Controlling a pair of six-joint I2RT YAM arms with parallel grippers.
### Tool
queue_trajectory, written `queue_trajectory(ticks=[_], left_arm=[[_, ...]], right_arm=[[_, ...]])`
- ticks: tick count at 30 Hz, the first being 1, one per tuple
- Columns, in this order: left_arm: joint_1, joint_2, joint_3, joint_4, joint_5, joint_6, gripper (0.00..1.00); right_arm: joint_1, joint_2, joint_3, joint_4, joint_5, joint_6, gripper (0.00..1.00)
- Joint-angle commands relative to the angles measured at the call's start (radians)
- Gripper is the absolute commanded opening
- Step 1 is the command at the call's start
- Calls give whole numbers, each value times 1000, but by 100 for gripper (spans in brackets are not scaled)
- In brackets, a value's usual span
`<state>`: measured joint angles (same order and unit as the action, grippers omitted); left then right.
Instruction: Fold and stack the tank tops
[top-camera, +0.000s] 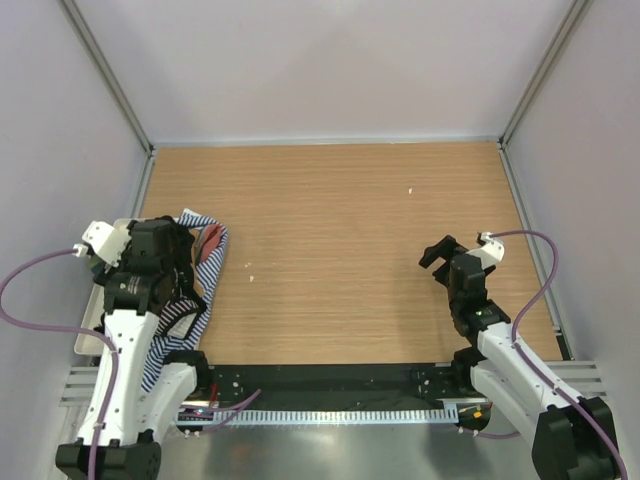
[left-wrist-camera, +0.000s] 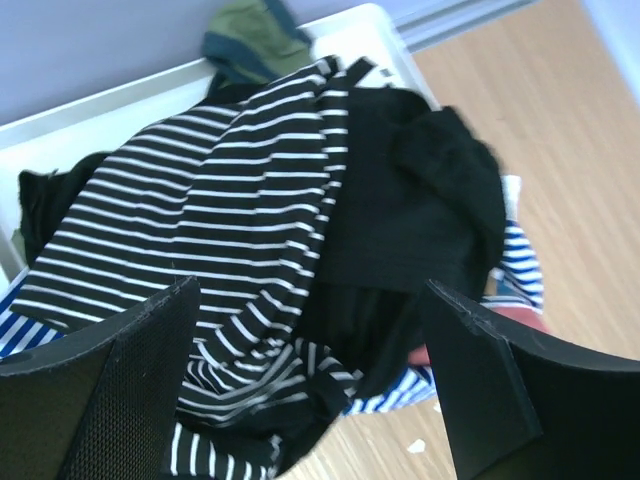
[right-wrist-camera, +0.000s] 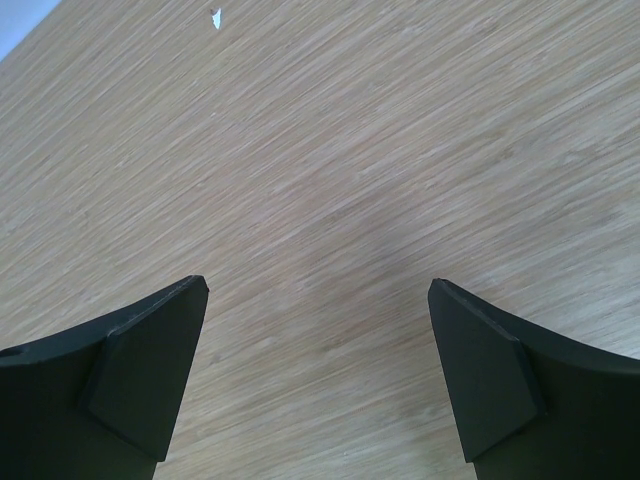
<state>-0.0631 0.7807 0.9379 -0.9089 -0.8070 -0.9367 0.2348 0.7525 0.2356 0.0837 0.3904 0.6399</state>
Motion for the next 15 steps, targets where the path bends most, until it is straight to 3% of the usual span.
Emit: queue_trajectory(ticks=[1,4,7,8,10,15], left_arm=[[109,19,-59,56,70,-4,90],[190,40,-106,117,185,7,80],[239,74,-119,130,233,22,45],[244,75,-116,124,230,21,22],[244,52,-91,97,230,24,0],[244,-96,33,54,233,71,0]], right_arm=[[3,-12,27,24,18,15,100],[3,-5,30,16,25,21,100],[3,-5,37,1,45,30,100],[3,-7,36,1,47,30,100],[4,-7,34,8,42,30,100],[3,4,36,14,38,29,100]])
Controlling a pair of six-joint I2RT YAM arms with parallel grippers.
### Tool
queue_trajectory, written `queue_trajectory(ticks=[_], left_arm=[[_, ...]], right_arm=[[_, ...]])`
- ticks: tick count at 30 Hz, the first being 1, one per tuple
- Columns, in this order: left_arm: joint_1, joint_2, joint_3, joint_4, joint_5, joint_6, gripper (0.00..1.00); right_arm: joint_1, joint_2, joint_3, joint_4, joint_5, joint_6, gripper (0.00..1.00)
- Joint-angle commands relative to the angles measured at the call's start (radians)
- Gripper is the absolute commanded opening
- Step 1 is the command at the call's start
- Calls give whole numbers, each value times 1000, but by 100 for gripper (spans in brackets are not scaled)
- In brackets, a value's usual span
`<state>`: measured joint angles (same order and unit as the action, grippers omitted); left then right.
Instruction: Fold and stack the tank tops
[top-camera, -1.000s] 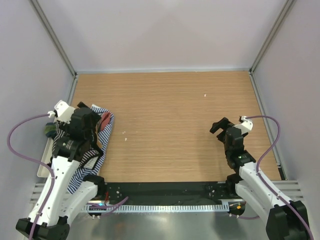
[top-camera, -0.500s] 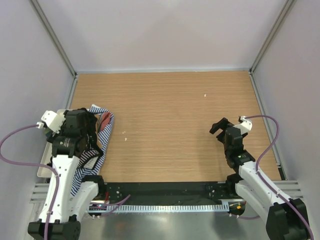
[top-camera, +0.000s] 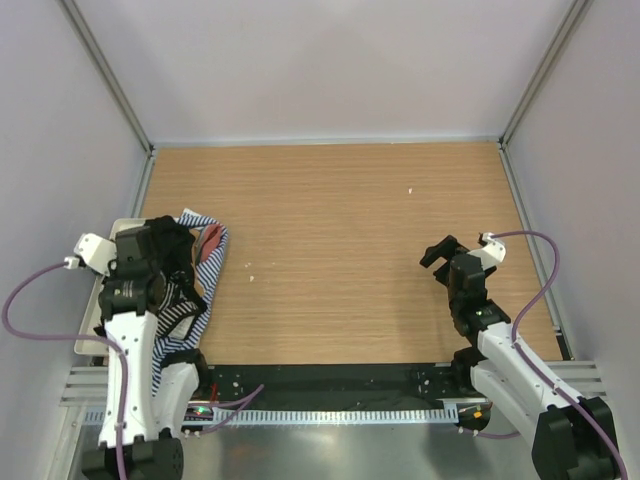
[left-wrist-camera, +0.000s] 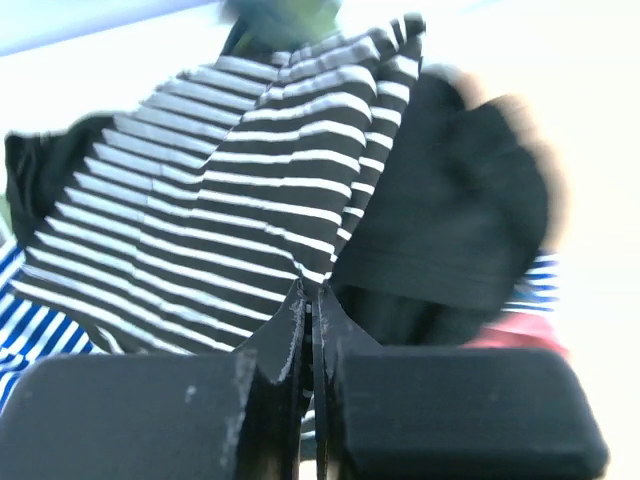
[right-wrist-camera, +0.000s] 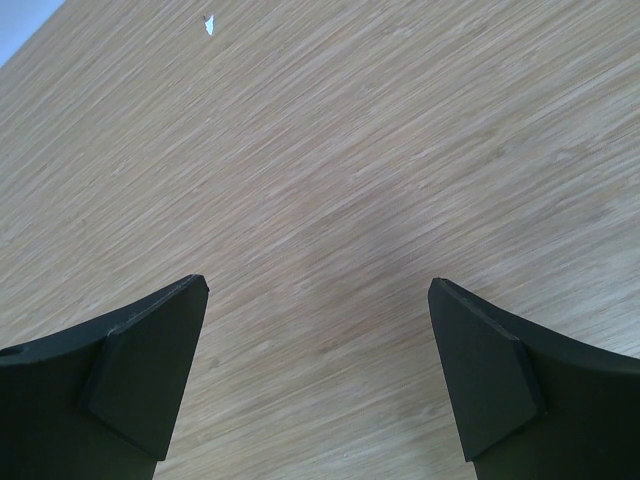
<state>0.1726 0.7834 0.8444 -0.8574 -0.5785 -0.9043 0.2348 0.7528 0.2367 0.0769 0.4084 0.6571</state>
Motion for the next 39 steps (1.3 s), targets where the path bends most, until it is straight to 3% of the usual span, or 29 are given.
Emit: queue_trajectory(ticks=[1,4,5,7,12,15,18,21,24,25,28,35,39], left_arm=[[8,-155,154,1,8,50,0],[7,-209,280,12,107,103,0],[8,-225,306,56,247,122,0],[8,-214,399,69,395,92,0],[8,-69,563,226,823,-37,0],[8,17,604,377,952,-149,0],[-8,88,669,451,977,-209,0],[-94,154,732,463,931,-200,0],[-284,230,765,468,801,-138,0],[-409,253,769,469,698,-107,0],[-624,371,795,466,588,-27,0],[-883,556,880,449,333,59,0],[-1051,515,883,414,101,143,0]], right_arm=[[3,6,35,23,18,12,100],[3,13,35,32,15,10,100],[3,16,35,34,10,12,100],[3,28,36,40,7,10,100],[3,48,49,32,10,9,100],[3,48,47,38,6,9,100],[5,49,44,47,1,7,100],[3,57,46,50,0,7,100],[3,65,47,52,-5,6,100],[3,66,49,54,-5,4,100],[3,66,50,50,0,3,100],[4,56,49,46,1,-1,100],[3,56,47,46,0,1,99]])
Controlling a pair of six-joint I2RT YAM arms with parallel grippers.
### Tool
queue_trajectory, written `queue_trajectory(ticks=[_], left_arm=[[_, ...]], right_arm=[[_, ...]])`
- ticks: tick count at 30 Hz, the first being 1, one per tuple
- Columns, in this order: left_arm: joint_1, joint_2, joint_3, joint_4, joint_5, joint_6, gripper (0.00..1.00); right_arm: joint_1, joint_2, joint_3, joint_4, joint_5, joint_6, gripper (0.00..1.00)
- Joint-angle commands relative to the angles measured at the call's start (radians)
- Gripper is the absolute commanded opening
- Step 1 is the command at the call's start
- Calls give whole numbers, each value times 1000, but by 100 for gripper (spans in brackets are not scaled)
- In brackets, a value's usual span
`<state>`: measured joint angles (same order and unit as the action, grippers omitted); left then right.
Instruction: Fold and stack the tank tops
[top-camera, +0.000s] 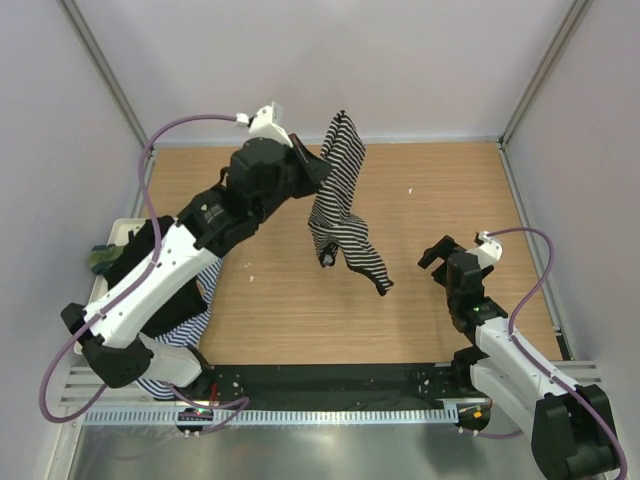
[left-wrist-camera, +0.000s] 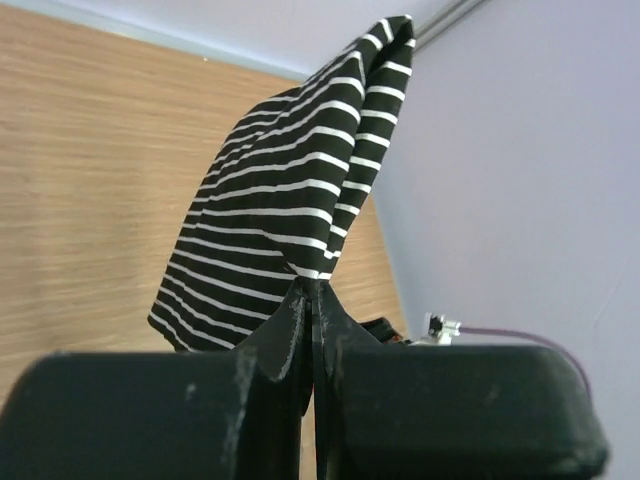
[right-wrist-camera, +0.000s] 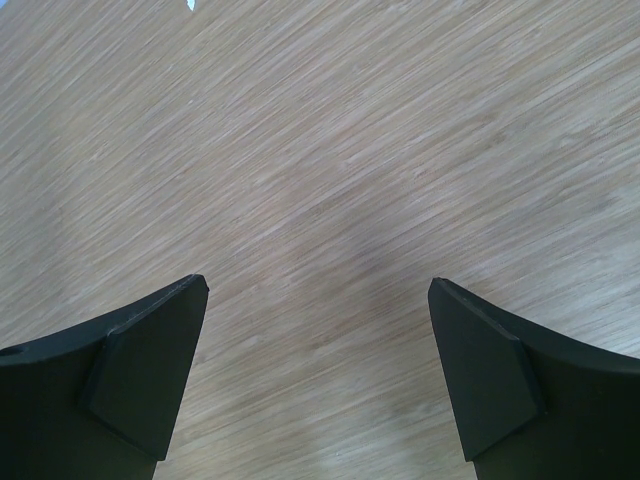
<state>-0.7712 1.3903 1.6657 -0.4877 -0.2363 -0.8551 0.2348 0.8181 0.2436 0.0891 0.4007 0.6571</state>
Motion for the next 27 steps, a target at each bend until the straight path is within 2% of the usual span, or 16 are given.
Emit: queue_trajectory(ticks=[1,4,5,7,9,11,12,14,16,17,21,23,25,27], left_arm=[[-134,-109,49,50,-280,109,0],[-163,-181,-56,133,-305,119,0],[-163,-192,-136,165,-313,116,0],[-160,-174,-205,222,-380,117,0],[-146,-117,-207,219,-406,145,3],[-105,-9,-155,143,-431,143,60],[-76,27,-123,89,-440,116,99],[-47,110,-23,-81,-428,108,100],[-22,121,2,-165,-429,122,100],[-13,110,-9,-172,-429,126,100],[94,3,-142,-135,-333,117,100],[145,-60,-234,-127,-287,94,100],[203,-97,-324,-117,-253,80,99],[239,-146,-383,-83,-233,83,100]], right_arm=[[4,-8,40,34,6,-1,100],[3,0,42,40,0,-2,100],[4,3,43,40,0,-1,100],[4,3,45,37,3,-4,100],[3,0,46,29,4,-4,100],[3,-5,45,29,4,-7,100],[4,-13,43,28,1,-8,100],[5,-19,40,31,-25,-19,100],[5,-20,25,60,-71,-49,100],[3,-17,16,82,-156,-65,96],[21,56,6,245,-425,-126,87],[84,125,26,283,-495,-145,79],[154,174,64,288,-496,-191,75],[283,194,83,311,-497,-229,74]])
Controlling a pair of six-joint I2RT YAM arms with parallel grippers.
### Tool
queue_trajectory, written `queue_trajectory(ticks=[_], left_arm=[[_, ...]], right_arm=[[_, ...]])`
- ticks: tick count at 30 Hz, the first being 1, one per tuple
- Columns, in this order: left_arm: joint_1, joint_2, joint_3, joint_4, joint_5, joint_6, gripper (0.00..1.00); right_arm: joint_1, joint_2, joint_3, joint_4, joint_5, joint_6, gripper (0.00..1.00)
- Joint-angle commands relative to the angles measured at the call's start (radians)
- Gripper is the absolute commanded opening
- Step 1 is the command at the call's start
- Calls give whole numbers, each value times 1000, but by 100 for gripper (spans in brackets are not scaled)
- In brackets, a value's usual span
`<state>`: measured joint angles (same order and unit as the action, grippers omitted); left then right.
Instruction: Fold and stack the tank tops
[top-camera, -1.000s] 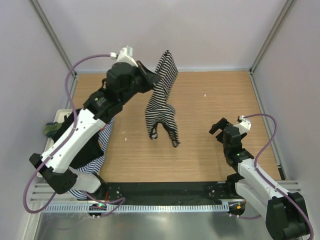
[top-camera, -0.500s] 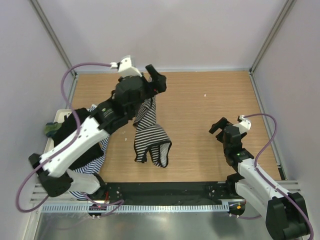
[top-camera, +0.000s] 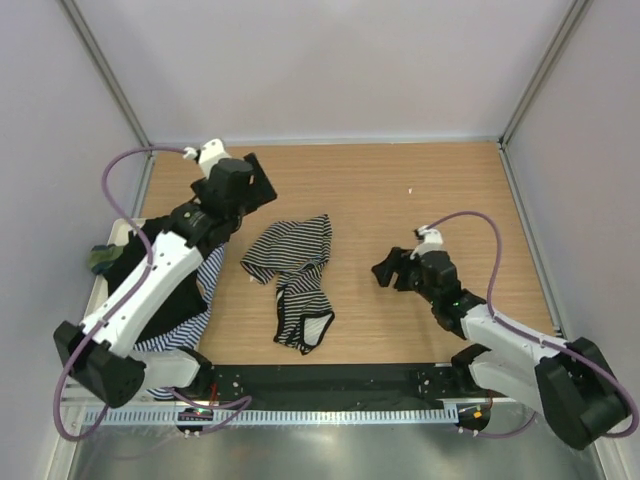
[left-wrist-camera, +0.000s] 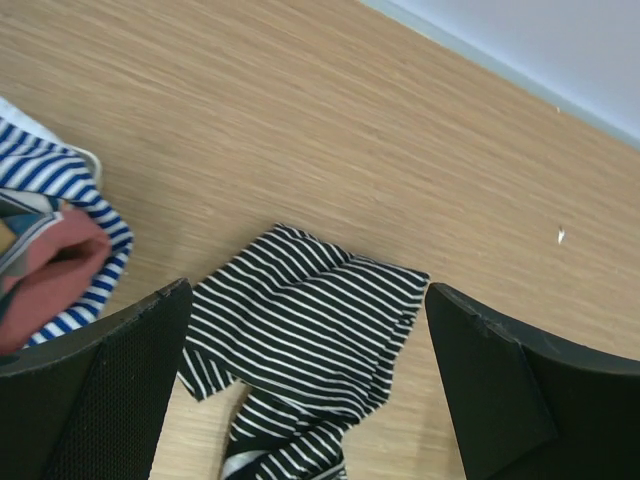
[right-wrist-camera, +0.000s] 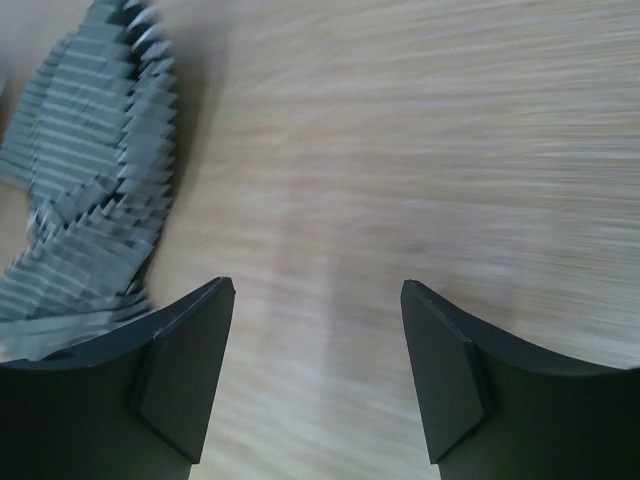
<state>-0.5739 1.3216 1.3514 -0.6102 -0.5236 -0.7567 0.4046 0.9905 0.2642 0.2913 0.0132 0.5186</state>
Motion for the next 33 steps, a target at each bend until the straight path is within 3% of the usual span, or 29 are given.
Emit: queue_trajectory(ticks=[1,3,6,11,15,22,28,33], left_arm=[[51,-93,-124,50,71,-15,100],[81,-126,-172,82,94,-9,100],[132,-143,-268,127,166,5,100],[207,-157,-363,223,212,19,100],[213,-194,-464,328,240,-13,100],[217,-278,-666,519,218,-12,100],[232,-249,-681,507,214,7,100],[232,-243,-681,510,231,5,100]], right_arm=[[161,33,81,114,-113,-123,74],[276,80,156,76,-79,-141,74],[431,183,356,-233,79,-109,70],[625,293,518,-386,203,27,71],[810,480,670,-504,345,118,68],[933,732,819,-578,432,262,61],[959,849,879,-574,410,324,57],[996,847,928,-624,496,333,30]])
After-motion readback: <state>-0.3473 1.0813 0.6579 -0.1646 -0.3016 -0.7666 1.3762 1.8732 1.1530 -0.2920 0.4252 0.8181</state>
